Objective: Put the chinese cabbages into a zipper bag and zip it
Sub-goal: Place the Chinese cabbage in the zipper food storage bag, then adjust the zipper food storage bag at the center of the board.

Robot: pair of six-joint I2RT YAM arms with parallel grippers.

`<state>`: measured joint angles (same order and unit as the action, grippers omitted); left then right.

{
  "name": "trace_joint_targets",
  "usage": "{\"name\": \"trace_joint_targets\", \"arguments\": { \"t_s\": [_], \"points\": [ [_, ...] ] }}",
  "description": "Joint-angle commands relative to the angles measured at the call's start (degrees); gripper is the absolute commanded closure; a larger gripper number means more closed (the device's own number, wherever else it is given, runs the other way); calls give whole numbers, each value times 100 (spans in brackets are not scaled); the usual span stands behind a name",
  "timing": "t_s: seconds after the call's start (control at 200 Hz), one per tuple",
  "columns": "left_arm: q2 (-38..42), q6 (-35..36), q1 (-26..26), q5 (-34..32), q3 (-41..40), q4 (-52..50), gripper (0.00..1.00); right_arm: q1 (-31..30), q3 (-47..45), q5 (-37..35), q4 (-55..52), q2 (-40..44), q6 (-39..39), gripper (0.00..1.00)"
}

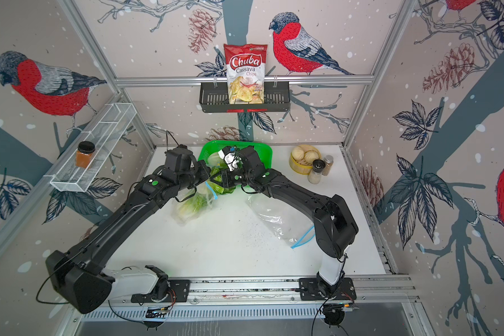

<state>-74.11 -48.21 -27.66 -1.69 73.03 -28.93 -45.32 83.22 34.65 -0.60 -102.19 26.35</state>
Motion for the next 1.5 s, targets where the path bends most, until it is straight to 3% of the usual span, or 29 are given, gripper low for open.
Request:
{"name": "trace_joint_targets", "arguments": {
  "t_s": [0.0, 0.215, 0.335, 0.475, 0.67, 0.956, 1.126, 1.496],
  "points": [
    [45, -68, 6, -18, -35, 348, 100, 19, 44, 137, 106, 179, -274, 62],
    [100, -87, 58, -125, -53, 422, 100, 102, 45, 83, -627, 632, -714, 49],
    [63, -57, 85, -118, -8, 376, 100, 388, -217, -231, -876, 1109, -432, 41],
    [141, -49, 103, -140, -96, 456, 100, 791, -662, -849, -1419, 1353, 31, 42],
    [157, -66, 139, -137, -124, 442, 100, 884, -901, -978, -2143, 1039, -84, 48],
    [168, -70, 147, -17, -195, 543, 100, 739, -206, -479, -2261, 23, 222, 55],
    [142, -77, 147, 107, -204, 619, 100, 628, -120, -138, -1956, 101, 374, 53],
    [129, -28, 156, 90, -141, 599, 100, 601, 1, -95, -1845, 113, 538, 49]
  ]
}}
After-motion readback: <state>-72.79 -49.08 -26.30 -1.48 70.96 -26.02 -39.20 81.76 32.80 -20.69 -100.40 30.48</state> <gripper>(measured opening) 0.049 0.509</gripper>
